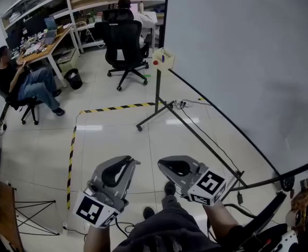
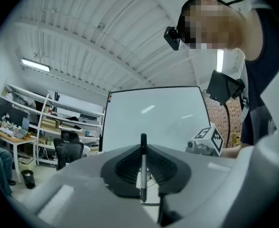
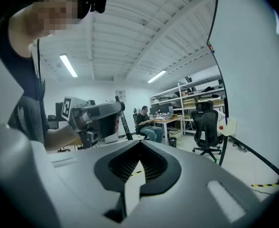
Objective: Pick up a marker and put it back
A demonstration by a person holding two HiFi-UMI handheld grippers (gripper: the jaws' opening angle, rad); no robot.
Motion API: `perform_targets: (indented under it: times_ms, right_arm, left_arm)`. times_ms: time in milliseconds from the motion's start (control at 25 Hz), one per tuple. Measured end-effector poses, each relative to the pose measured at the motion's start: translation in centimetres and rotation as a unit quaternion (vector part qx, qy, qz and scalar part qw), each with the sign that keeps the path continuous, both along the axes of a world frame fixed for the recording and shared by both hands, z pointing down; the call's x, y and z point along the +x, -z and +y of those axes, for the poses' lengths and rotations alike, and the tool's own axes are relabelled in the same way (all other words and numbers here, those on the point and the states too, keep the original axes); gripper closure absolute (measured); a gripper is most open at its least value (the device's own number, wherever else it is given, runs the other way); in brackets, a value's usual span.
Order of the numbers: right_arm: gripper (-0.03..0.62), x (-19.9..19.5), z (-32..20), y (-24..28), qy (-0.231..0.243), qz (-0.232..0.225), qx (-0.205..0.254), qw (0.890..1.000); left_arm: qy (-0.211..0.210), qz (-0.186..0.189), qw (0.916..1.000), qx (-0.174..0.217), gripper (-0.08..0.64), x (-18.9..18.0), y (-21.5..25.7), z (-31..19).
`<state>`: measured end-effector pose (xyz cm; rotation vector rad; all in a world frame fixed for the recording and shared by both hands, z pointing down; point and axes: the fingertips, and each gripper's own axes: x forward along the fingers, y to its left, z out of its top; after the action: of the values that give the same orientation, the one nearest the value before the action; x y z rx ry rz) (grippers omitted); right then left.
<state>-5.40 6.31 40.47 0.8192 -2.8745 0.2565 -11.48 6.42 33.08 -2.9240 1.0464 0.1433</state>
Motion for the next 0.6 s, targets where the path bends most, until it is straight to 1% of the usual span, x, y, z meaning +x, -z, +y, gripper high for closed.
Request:
perform_targets:
  times_ms: [120, 240, 400, 520, 600]
  right_arm:
    - [0.592, -0.2, 2.7, -0.4, -0.007, 0.01, -0.006, 1.0]
    - [0.592, 0.8, 4.6, -0.6, -0.02, 0.015, -0.009, 1.0]
    - [0.592, 3.0, 7.1, -0.6, -0.035, 0.011, -0.009, 0.999]
    - [0.592, 4.9, 9.5, -1.0, -0.038, 0.006, -0.011, 0.999]
    - [0.592, 6.5, 11.3, -1.3, -0.038, 0.001, -0.015, 0.999]
  left_arm:
    - [-0.008, 0.009, 0.9998, -0.013, 0.531, -0.5, -0.5, 2.2]
    - [-0.021, 0.013, 0.9996, -0.012, 0.531, 0.2, -0.3, 4.0]
    - [-0.034, 0.016, 0.9992, -0.01, 0.531, 2.2, 0.3, 6.5]
    - [-0.041, -0.001, 0.9991, -0.008, 0.531, 3.9, 0.0, 8.7]
    - [-0.041, 0.004, 0.9991, -0.009, 0.531, 5.6, 0.3, 10.0]
